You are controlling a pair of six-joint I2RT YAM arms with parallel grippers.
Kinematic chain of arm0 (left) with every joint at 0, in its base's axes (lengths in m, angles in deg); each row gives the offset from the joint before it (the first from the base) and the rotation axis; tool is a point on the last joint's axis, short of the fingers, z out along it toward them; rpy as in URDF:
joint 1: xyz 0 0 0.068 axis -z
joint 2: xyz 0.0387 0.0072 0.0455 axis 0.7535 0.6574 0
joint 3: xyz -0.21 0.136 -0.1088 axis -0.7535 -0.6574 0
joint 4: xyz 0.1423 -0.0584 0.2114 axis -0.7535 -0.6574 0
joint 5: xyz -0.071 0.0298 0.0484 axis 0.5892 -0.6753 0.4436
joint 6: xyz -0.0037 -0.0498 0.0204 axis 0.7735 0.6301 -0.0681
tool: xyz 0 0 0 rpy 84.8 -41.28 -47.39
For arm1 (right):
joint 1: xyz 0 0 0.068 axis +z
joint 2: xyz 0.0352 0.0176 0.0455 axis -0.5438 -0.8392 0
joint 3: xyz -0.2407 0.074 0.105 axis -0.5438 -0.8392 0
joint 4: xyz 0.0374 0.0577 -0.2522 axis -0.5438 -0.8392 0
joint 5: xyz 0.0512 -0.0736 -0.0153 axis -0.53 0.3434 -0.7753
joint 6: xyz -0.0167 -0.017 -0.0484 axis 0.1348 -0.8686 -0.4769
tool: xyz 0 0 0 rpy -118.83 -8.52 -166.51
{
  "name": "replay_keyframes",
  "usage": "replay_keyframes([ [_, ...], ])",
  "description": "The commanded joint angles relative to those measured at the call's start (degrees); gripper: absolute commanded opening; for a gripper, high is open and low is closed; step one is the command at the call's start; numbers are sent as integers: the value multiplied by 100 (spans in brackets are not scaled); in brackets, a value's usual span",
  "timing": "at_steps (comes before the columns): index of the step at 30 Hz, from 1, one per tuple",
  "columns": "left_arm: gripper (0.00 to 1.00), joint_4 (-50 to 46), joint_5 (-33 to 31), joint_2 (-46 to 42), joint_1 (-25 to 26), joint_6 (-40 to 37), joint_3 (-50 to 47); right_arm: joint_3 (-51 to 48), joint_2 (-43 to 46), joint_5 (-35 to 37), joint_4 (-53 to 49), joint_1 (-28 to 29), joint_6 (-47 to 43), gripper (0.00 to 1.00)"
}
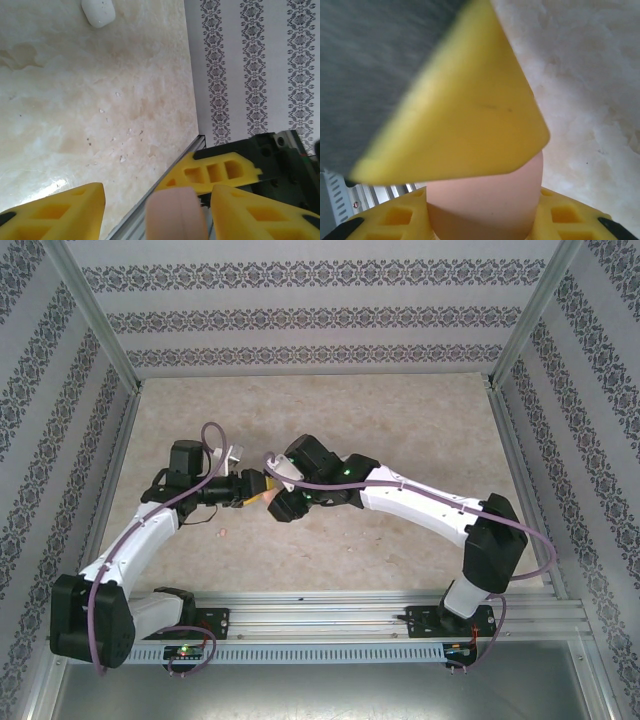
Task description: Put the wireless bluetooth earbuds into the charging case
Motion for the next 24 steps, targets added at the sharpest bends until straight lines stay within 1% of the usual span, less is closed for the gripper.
replay_keyframes([
  [1, 53, 351, 230, 34, 107, 291, 19, 20, 224, 103, 167, -54, 17, 24],
  [6, 52, 497, 279, 70, 171, 472, 37, -45, 282, 138, 297, -102, 65, 25],
  [14, 29, 894, 397, 104, 192, 843, 19, -54, 329, 264, 332, -215, 281, 27],
  [16, 25, 997, 380, 107, 192, 929, 22, -71, 345, 279, 316, -264, 338, 29],
  [18, 22, 1137, 333, 107, 188, 1049, 10, -111, 382, 299, 322, -300, 390, 34],
  [20, 20, 1269, 217, 85, 191, 1160, -7, -174, 476, 346, 360, -309, 478, 46],
  [22, 20, 1351, 65, 63, 190, 1240, -12, -205, 581, 446, 370, -327, 656, 55],
  [24, 20, 1493, -113, 41, 185, 1341, -39, -184, 710, 570, 301, -377, 974, 59],
])
